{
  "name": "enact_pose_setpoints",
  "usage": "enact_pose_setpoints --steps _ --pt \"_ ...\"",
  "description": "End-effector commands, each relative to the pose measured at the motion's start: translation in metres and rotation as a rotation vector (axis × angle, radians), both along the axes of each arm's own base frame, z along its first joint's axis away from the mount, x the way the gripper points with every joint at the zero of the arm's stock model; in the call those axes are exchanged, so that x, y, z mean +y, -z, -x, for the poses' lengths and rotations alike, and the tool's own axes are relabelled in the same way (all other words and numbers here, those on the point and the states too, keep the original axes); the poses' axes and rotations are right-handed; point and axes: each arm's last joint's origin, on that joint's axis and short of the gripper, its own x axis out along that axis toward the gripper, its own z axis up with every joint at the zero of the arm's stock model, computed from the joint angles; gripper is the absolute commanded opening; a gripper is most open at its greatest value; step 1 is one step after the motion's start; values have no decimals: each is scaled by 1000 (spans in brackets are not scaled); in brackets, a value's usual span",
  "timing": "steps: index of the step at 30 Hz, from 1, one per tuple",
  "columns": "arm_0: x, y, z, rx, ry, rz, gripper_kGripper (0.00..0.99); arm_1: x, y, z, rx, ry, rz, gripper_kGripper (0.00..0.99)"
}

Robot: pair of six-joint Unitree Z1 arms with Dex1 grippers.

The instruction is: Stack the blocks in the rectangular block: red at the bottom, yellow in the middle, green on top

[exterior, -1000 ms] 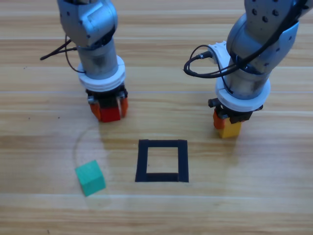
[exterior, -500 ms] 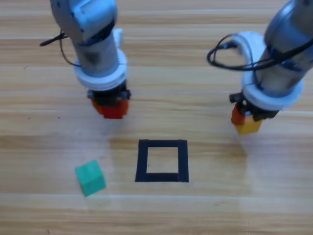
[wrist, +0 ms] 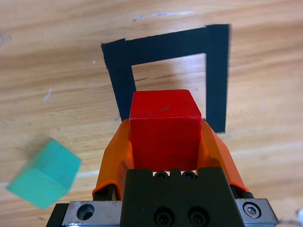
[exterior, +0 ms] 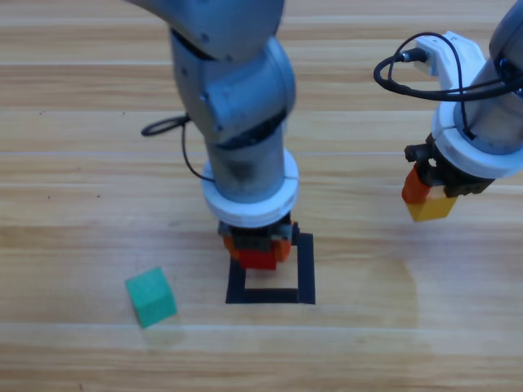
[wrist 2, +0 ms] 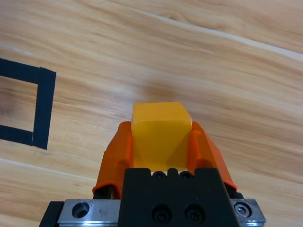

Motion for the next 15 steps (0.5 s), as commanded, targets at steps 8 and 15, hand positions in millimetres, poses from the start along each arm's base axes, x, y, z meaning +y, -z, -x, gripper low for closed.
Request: enact_pose_setpoints --steps 8,15 --pt "-33 49 -4 75 -99 -106 28 -4 6 -2 18 19 -9 0" --pt "-33 48 -6 71 -100 -103 28 -3 8 -3 20 18 -4 0"
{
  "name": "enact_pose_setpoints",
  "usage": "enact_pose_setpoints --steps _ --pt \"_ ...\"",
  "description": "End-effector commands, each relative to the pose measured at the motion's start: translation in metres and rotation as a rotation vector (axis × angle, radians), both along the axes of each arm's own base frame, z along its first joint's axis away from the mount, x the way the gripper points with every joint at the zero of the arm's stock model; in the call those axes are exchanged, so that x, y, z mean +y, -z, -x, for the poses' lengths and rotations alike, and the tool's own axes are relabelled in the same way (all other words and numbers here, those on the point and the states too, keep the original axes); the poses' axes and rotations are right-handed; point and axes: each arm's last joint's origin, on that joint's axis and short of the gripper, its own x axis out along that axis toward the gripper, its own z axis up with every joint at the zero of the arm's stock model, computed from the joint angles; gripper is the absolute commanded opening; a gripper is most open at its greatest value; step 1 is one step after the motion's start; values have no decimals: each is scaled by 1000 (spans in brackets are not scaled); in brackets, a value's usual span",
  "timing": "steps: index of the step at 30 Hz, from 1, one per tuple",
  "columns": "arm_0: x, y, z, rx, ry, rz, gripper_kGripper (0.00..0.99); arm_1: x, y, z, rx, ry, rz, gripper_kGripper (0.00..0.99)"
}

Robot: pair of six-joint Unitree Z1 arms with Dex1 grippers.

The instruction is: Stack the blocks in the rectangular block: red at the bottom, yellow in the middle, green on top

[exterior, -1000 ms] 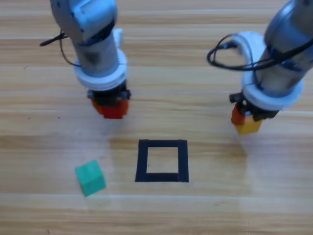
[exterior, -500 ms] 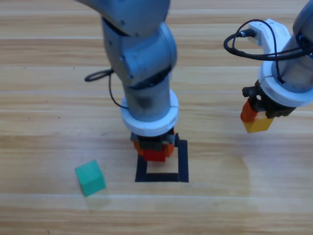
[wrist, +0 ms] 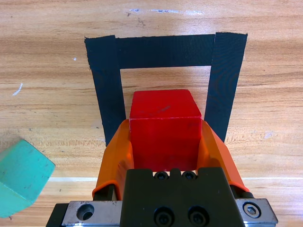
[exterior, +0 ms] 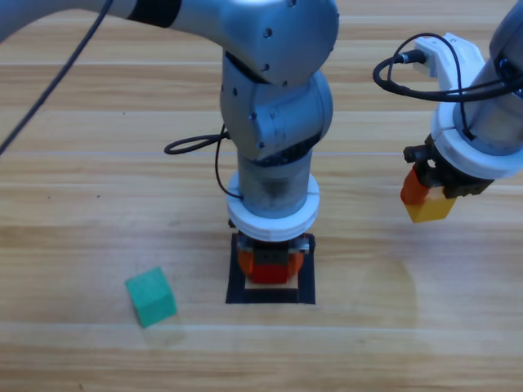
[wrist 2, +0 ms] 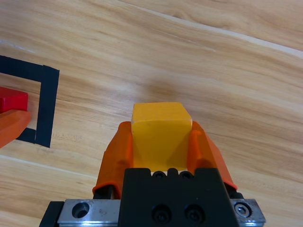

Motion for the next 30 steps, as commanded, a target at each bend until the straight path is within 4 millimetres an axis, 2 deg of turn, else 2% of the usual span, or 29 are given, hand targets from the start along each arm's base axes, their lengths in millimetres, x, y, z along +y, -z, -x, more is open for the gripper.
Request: enact_pose_setpoints --steps 1,23,25,27,30 --pt "-8 23 4 22 6 -45 28 -4 8 -4 11 22 4 0" --pt "-5 29 7 25 -30 -45 31 -4 8 -4 6 23 10 0" --pt "-2 31 9 23 -32 -43 95 -4 8 -4 6 23 10 0" --pt "1 31 11 19 -38 -37 252 -4 8 -5 6 25 10 0" --pt "-1 28 13 14 -41 -30 693 -4 8 -4 6 23 10 0"
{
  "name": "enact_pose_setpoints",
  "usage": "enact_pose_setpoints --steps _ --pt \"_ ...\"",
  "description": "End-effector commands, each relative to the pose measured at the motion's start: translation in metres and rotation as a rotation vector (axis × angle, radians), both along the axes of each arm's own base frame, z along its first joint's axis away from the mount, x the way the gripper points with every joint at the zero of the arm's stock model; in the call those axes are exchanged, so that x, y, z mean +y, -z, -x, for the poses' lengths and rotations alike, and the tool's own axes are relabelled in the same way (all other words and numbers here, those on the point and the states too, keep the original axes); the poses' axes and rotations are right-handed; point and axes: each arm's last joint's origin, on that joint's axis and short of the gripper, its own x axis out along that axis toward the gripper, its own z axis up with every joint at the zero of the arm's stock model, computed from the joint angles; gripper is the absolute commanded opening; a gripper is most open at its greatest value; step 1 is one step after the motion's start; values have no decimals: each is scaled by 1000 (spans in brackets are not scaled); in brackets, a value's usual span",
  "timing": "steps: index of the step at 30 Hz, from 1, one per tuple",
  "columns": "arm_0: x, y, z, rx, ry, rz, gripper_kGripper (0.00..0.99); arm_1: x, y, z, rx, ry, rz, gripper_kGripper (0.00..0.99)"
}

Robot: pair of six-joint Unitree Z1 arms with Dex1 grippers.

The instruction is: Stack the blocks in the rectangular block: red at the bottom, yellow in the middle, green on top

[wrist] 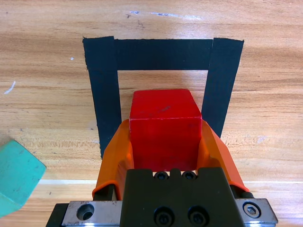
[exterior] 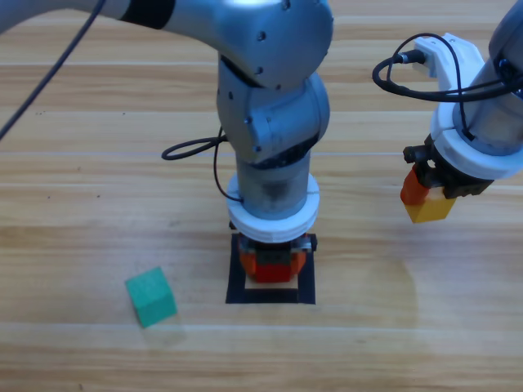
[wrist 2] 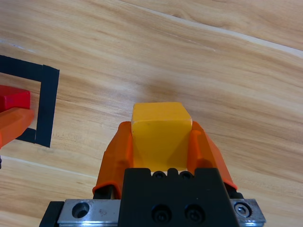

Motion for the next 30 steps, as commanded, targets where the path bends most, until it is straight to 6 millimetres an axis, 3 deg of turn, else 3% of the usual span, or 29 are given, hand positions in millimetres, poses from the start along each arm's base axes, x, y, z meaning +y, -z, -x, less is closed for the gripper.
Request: enact_pose_setpoints --steps 1,3,12,14,17,20,22,23,26,30 --pt "-3 24 12 31 0 -54 839 -4 8 -4 5 24 11 0" --pt "-1 18 15 26 -4 -48 985 -4 8 -5 5 25 11 0" --pt "1 -12 18 -39 -17 -5 990 -3 2 -1 -11 19 3 0" --pt "1 -37 17 -88 -17 36 990 -1 -4 4 -25 9 -1 0" --pt "20 -104 27 -214 -31 125 990 1 -13 10 -41 0 -12 0" --pt "63 -178 54 -379 -64 219 989 5 -21 14 -39 5 -10 0" --pt "97 -208 76 -466 -76 254 980 10 -25 16 -40 2 -15 0" --pt "114 -211 88 -496 -61 269 962 13 -26 18 -38 0 -17 0" --pt "175 -197 132 -606 10 336 959 31 -26 21 -20 -2 -14 0" --pt "263 -131 197 -734 53 464 959 67 -18 21 20 -1 5 0"
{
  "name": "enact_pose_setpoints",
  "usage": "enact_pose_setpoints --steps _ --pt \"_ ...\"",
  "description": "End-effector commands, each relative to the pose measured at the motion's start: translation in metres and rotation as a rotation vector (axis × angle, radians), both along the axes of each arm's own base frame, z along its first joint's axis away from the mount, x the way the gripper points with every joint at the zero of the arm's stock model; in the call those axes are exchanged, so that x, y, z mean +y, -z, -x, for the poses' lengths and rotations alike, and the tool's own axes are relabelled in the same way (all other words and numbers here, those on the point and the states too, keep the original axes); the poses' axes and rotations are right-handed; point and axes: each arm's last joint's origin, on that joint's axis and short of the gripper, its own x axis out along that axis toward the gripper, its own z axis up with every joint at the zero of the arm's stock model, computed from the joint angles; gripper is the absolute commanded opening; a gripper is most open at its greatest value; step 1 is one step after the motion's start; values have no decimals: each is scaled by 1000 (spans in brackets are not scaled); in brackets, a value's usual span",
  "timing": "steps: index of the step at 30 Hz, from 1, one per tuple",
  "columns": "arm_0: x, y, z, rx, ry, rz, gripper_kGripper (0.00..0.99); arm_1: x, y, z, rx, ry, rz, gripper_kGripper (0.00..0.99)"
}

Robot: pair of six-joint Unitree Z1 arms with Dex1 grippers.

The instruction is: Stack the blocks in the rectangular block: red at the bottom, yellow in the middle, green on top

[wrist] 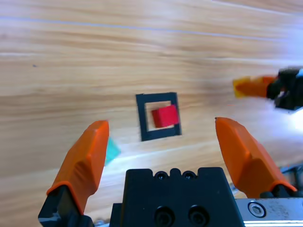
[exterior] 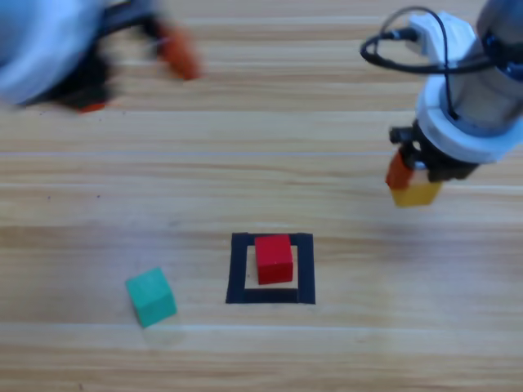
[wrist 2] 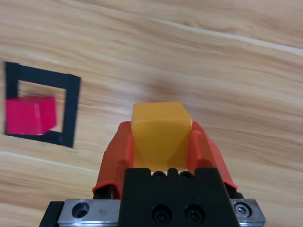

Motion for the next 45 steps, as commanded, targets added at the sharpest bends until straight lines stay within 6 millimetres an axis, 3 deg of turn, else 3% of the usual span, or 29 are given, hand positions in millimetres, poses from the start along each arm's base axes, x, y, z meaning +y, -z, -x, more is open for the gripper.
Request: enact_pose_setpoints --steps 1,3,8,10,14,22,45 --pt "102 68 79 -130 51 126 959 57 7 18 46 -53 28 0" --pt "109 73 85 -94 53 113 939 74 9 21 54 -59 27 0" --pt "80 70 65 9 47 30 939 116 20 21 82 -68 54 0" --pt "77 69 64 20 57 34 937 130 24 20 93 -67 69 0" --pt "77 74 64 40 61 23 939 145 31 19 99 -76 81 0" --pt "74 77 62 59 56 8 937 155 47 18 114 -78 109 0" --pt "66 83 56 88 46 -7 937 168 60 22 116 -95 115 0"
